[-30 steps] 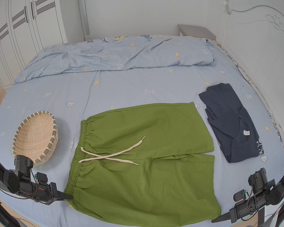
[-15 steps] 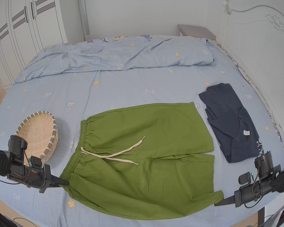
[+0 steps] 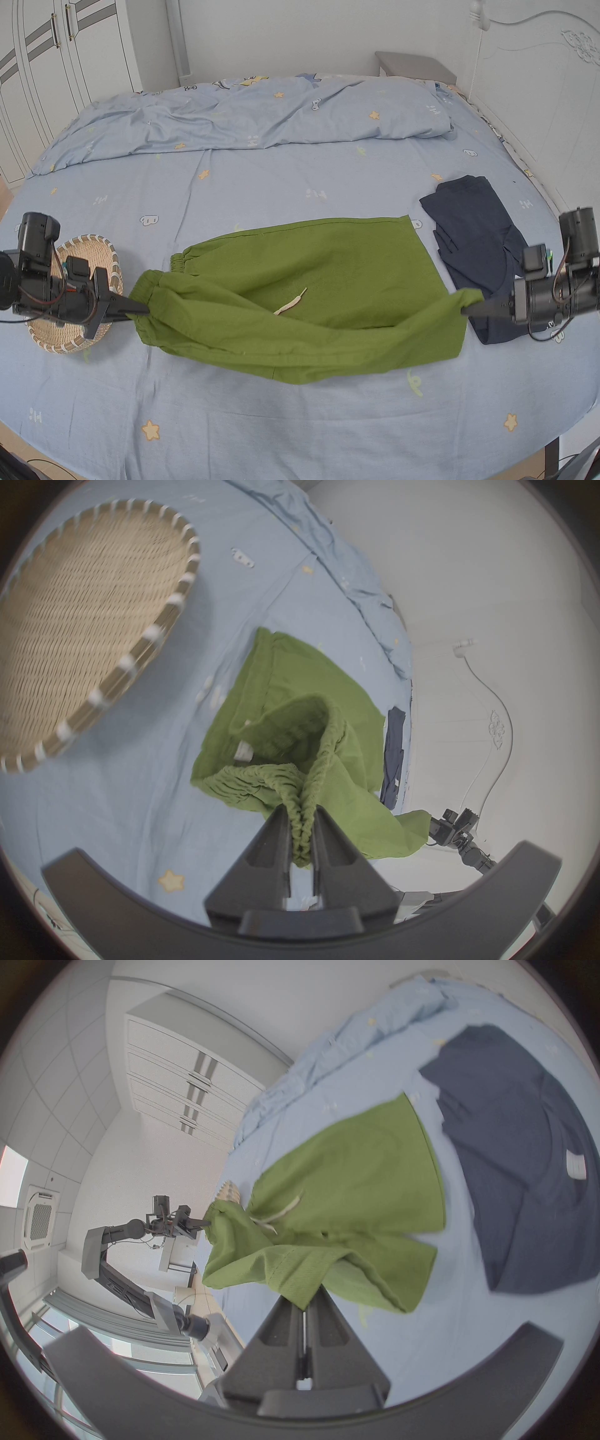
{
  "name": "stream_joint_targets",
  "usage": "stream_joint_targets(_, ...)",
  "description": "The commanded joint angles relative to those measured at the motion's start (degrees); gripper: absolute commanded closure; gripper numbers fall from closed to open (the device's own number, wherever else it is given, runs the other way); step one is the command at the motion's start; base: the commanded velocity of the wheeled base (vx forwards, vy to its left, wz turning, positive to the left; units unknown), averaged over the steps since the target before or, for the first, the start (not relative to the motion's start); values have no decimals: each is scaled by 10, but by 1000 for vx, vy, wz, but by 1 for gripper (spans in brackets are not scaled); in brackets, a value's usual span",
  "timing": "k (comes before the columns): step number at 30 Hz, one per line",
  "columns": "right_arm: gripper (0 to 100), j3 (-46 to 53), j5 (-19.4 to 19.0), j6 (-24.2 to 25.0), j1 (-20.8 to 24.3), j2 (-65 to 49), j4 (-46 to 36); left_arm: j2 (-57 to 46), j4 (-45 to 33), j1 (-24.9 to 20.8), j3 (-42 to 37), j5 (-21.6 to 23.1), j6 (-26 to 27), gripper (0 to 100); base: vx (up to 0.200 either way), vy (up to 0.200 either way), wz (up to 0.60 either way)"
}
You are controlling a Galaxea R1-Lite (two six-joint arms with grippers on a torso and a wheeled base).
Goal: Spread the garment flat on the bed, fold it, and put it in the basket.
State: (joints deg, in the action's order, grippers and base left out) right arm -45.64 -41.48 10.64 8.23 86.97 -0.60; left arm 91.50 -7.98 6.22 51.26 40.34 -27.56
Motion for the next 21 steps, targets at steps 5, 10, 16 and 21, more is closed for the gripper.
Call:
stream_joint_targets(5, 100, -235, 0, 10, -4, 101, -49, 126, -98, -31, 243, -3, -18, 100, 0, 0, 0)
stream_joint_targets(10, 100, -318, 0, 10, -10, 150, -56, 184, -233, -31, 401, -2, -18, 100, 0, 0, 0)
stream_joint_targets(16, 100, -375, 0, 8, -22, 200, -63, 239, -268, -28, 445, -6, -13, 100, 0, 0, 0)
stream_joint_targets(21, 100, -426, 0, 7, -38, 225, -76, 259, -268, -25, 453, -7, -9, 100, 0, 0, 0)
